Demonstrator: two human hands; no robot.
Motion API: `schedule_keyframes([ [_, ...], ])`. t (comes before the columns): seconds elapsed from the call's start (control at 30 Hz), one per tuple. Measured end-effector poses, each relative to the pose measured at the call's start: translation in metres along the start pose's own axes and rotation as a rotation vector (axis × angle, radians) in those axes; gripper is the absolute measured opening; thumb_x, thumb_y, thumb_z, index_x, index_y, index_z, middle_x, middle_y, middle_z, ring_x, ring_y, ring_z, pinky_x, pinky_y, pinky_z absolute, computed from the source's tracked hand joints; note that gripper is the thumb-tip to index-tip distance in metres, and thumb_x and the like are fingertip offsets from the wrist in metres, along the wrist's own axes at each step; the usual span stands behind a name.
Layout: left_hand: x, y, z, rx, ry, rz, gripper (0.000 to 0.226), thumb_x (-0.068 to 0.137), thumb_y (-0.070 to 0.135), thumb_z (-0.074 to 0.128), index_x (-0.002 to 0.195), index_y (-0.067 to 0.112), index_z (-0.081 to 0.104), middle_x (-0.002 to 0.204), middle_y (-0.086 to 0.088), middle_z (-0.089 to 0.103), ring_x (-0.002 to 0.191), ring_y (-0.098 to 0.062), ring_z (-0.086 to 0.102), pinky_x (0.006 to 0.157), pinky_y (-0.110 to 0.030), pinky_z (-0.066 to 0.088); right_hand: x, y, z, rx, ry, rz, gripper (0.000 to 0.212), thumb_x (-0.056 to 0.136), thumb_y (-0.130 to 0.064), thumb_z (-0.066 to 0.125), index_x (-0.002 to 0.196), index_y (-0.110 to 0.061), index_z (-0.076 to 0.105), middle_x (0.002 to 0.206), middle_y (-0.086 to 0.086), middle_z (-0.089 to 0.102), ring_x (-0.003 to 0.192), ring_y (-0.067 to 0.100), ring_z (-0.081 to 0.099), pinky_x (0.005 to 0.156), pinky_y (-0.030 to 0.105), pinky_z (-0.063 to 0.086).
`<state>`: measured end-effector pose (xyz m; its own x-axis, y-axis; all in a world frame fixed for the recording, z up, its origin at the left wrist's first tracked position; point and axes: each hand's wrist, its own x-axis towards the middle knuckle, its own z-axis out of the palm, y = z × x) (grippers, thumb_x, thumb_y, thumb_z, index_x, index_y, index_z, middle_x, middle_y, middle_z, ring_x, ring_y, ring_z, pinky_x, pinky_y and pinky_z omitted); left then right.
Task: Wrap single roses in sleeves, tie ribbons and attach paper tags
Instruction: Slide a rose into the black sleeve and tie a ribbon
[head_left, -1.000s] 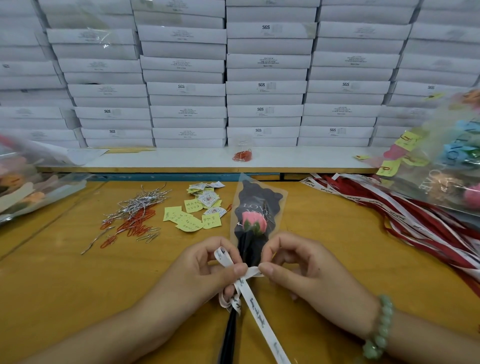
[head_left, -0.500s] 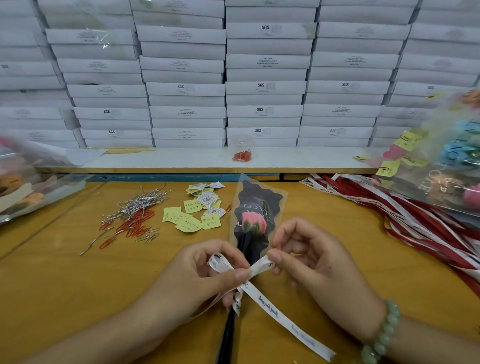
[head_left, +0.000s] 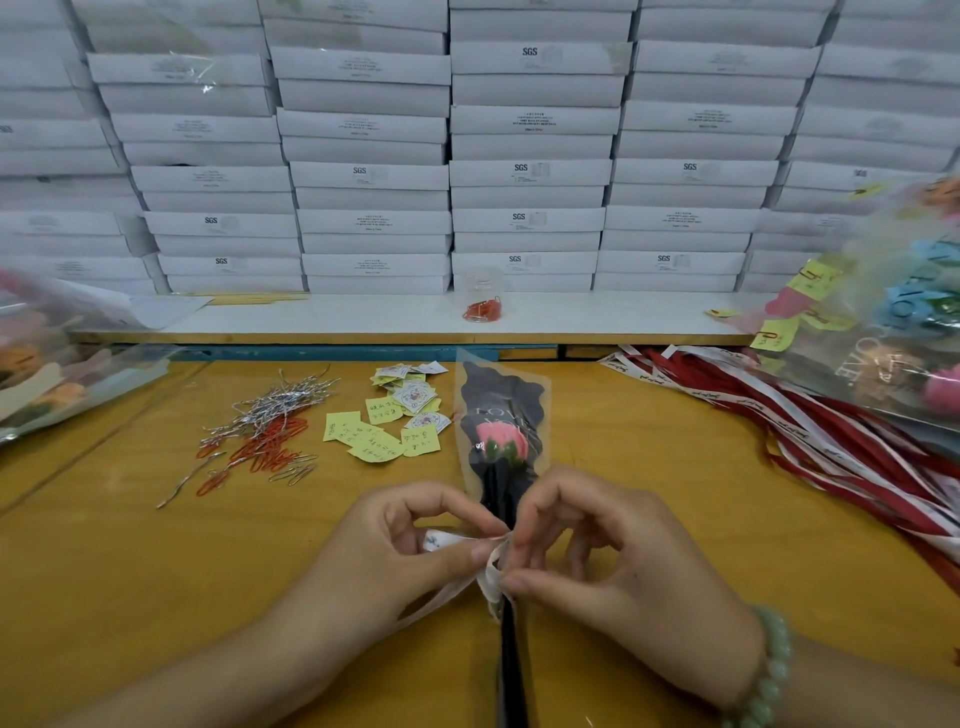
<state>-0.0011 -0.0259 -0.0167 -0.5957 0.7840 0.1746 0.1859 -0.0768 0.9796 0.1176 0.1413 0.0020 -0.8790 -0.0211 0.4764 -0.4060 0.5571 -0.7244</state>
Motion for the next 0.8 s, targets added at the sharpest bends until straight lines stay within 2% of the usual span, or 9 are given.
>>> schedule_keyframes([
  [0.13,0.0003,-0.0004,0.0018,0.012,-0.027,0.042,0.021,0.07,0.03,0.082,0.087,0.019,0.076,0.093,-0.008,0.074,0.087,-0.023,0.071,0.075,-0.026,0.056,0.0011,0.0018,0.0002,-0.18,0.054,-0.016,0.026,0.076,-0.032,0.077,0.089,-0.032,0.055,0.089,-0.011,0.059,0.084,0.012,0.058,0.059,0.02,0.045],
  [0.27,-0.0008,0.0002,0.0036,0.099,-0.032,0.134,0.016,0.071,0.032,0.079,0.084,0.023,0.076,0.088,-0.004,0.073,0.085,-0.016,0.07,0.074,-0.023,0.054,0.0016,0.0042,0.0031,-0.134,0.008,0.036,0.033,0.079,-0.024,0.076,0.097,-0.033,0.05,0.098,-0.011,0.058,0.095,0.013,0.061,0.07,0.03,0.053],
  [0.37,-0.0015,0.0,0.0042,0.136,-0.036,0.186,0.011,0.074,0.032,0.077,0.084,0.026,0.076,0.09,-0.005,0.072,0.084,-0.018,0.069,0.074,-0.027,0.055,0.0021,0.0051,0.0038,-0.14,-0.037,0.049,0.034,0.081,-0.021,0.074,0.097,-0.034,0.048,0.096,-0.011,0.059,0.088,0.013,0.063,0.067,0.032,0.054],
  [0.57,-0.0025,0.0003,0.0056,0.179,-0.066,0.248,0.011,0.08,0.031,0.074,0.09,0.027,0.077,0.096,-0.004,0.07,0.092,-0.022,0.068,0.076,-0.027,0.055,0.0014,0.007,0.0051,-0.101,-0.064,0.087,0.025,0.084,-0.012,0.065,0.099,-0.026,0.05,0.085,-0.007,0.059,0.077,0.017,0.059,0.061,0.019,0.045],
  [0.7,-0.0038,0.0006,0.0074,0.23,-0.08,0.297,0.009,0.083,0.027,0.073,0.091,0.027,0.077,0.095,0.0,0.069,0.091,-0.02,0.067,0.071,-0.029,0.056,0.001,0.0069,0.0069,-0.109,-0.088,0.106,0.021,0.087,-0.016,0.063,0.097,-0.025,0.047,0.081,-0.009,0.058,0.07,0.008,0.056,0.06,0.013,0.039],
  [0.8,-0.0053,0.0014,0.0083,0.293,-0.077,0.352,0.01,0.085,0.024,0.071,0.091,0.03,0.076,0.097,0.003,0.068,0.09,-0.022,0.067,0.066,-0.039,0.056,0.0008,0.0068,0.0075,-0.124,-0.101,0.116,0.021,0.089,-0.012,0.061,0.094,-0.024,0.045,0.077,-0.009,0.057,0.064,0.005,0.052,0.058,0.012,0.036],
])
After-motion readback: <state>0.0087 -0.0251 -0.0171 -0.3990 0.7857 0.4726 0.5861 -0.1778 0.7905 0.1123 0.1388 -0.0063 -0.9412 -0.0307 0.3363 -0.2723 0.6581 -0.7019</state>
